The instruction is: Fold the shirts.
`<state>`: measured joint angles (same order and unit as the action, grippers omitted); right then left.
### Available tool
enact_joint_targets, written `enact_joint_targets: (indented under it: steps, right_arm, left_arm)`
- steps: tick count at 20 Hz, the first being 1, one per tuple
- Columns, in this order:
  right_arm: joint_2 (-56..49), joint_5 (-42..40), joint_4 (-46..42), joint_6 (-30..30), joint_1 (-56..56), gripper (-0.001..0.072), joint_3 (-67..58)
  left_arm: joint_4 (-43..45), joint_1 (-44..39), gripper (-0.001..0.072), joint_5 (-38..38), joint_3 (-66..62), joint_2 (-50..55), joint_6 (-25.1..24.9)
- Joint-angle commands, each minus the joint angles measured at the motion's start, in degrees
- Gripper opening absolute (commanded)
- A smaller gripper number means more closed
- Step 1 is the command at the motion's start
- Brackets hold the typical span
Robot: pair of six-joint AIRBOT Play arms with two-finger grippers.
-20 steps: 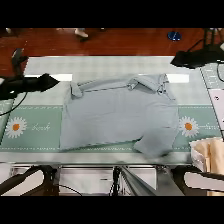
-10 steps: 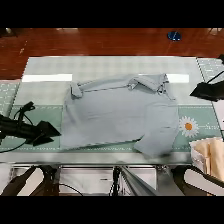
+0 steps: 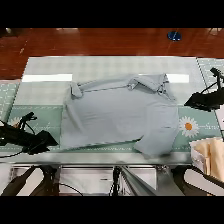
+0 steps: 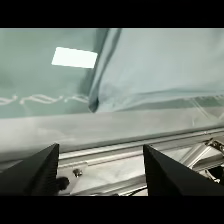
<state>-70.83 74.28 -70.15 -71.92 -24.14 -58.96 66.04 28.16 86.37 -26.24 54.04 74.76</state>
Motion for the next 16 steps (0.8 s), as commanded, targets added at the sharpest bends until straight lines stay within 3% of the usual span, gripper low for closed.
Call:
enact_joint_targets:
  steps: [1, 5, 8, 9, 11, 12, 16]
  right_arm:
    - [0.0, 0.1, 0.2, 0.2, 0.0, 0.0486, 0.3]
    - [0.1, 1.2, 0.2, 0.2, 0.0, 0.0485, 0.3]
    - [0.1, 1.7, 0.3, 0.2, 0.0, 0.0485, 0.3]
    - [0.1, 1.7, 0.3, 0.2, 0.0, 0.0485, 0.3]
    - [0.1, 2.4, 1.0, 0.2, 0.0, 0.0485, 0.3]
    - [0.1, 3.0, 1.1, 0.2, 0.0, 0.0485, 0.3]
    - [2.4, 4.6, 0.6, -0.2, -0.1, 0.0486, 0.3]
  left_arm:
    - [-4.5, -0.2, 0.0611, -4.6, 1.6, 4.0, -1.9]
    - [-4.7, -5.6, 0.059, -8.3, 1.8, 10.4, -2.0]
    - [-2.8, -10.9, 0.059, -14.6, 1.8, 13.7, 1.3]
    - [-3.1, -12.3, 0.0535, -19.3, 1.8, 14.5, 3.0]
    - [-7.0, -15.1, 0.0208, -23.8, 1.7, 14.9, 3.3]
    - [-7.9, -16.5, 0.0102, -24.5, 1.5, 14.9, 2.9]
    - [-7.8, -18.3, 0.0026, -22.3, 1.1, 14.4, -1.1]
